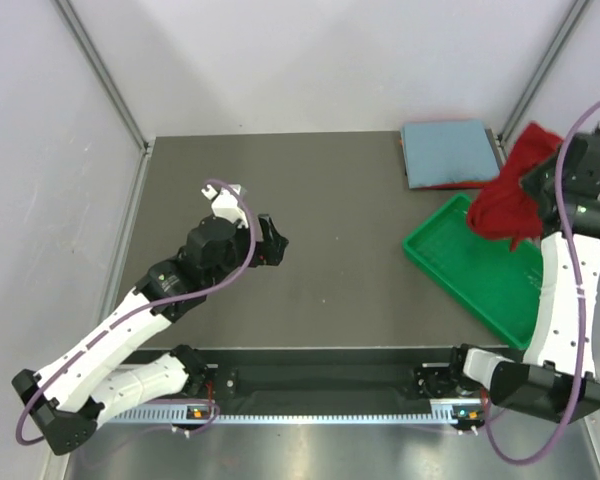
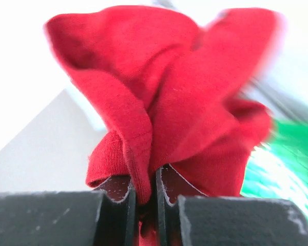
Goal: Fold and stack the t-shirts
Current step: Move the tshirt to the center of the board
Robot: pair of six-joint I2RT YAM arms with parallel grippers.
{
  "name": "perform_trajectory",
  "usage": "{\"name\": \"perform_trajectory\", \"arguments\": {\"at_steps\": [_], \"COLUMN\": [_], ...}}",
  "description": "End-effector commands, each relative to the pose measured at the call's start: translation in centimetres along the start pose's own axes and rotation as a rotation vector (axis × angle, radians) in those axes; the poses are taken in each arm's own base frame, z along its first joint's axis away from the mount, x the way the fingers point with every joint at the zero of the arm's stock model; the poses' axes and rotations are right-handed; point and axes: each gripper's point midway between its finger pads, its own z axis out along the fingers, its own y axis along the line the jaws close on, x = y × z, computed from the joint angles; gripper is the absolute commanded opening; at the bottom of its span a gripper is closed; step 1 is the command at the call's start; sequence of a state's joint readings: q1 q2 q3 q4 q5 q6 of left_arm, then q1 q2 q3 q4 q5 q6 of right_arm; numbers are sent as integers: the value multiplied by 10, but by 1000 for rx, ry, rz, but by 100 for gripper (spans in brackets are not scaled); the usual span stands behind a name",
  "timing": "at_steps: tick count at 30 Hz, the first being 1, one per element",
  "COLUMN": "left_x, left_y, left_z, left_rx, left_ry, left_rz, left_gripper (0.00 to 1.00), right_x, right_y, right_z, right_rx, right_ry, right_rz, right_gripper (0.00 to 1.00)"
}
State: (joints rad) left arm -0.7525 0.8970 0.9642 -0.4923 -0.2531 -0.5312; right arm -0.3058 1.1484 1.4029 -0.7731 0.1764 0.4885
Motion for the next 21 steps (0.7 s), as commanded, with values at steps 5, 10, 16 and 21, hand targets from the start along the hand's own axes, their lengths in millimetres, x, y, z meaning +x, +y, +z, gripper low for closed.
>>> {"name": "perform_trajectory", "arguments": {"at_steps": [5, 10, 16, 21], "left_x": [-17, -30, -36, -31], "left_y": [-10, -1, 23, 40], "left_z": [-15, -36, -62, -62], "left_rx": [66, 38, -53, -133], "left_ry": [-78, -119, -160, -164], "left_rz": [-76, -68, -79, -73], "left_gripper": [92, 92, 92, 92], "right_x": [-38, 14, 203, 300], "right_y": [186, 247, 295, 298], "right_z": [-155, -191, -140, -117], "right_rx": [-795, -1052, -1041, -955], "right_ry": [2, 141, 488, 669], "right_rz": [-120, -117, -271, -485], "right_gripper": [0, 0, 12, 48]}}
